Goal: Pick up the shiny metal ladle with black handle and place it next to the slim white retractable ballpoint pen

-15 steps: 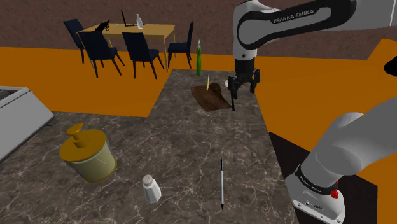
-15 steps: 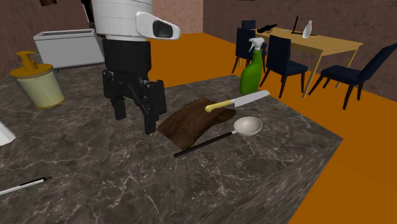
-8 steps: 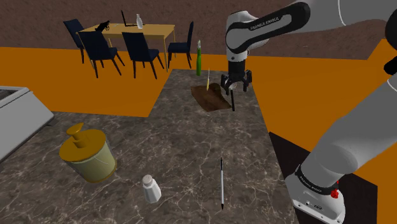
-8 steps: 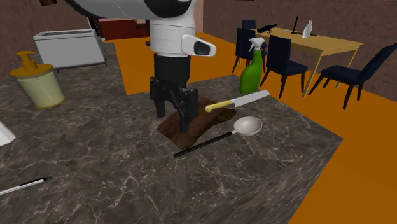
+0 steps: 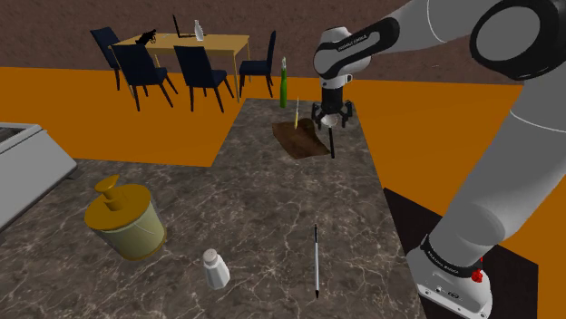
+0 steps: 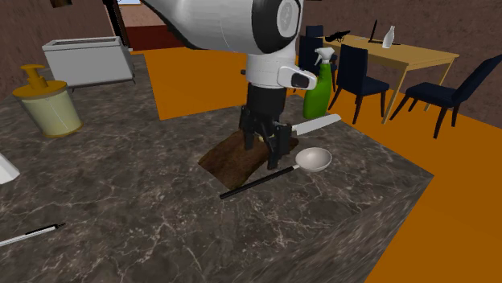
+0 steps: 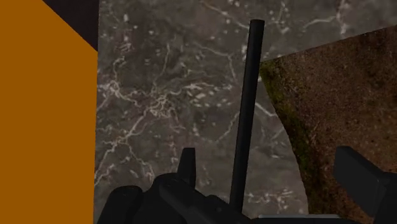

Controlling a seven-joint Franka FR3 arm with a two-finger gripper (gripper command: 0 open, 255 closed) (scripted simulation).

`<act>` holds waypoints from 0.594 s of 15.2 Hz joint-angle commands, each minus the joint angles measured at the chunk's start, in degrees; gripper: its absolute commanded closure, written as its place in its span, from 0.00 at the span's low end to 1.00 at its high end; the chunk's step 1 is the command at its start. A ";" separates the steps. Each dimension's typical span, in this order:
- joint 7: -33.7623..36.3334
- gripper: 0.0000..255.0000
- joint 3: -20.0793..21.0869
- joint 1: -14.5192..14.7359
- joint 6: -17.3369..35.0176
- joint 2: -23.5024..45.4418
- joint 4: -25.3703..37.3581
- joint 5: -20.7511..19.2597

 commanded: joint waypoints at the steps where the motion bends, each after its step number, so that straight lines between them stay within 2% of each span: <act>1: 1.64 0.00 -0.83 -0.79 1.20 3.36 2.47 0.25; 4: 3.08 0.00 -1.83 -1.76 1.92 7.10 5.76 0.66; 9: 2.99 0.00 -1.80 -1.79 5.60 8.10 3.07 0.80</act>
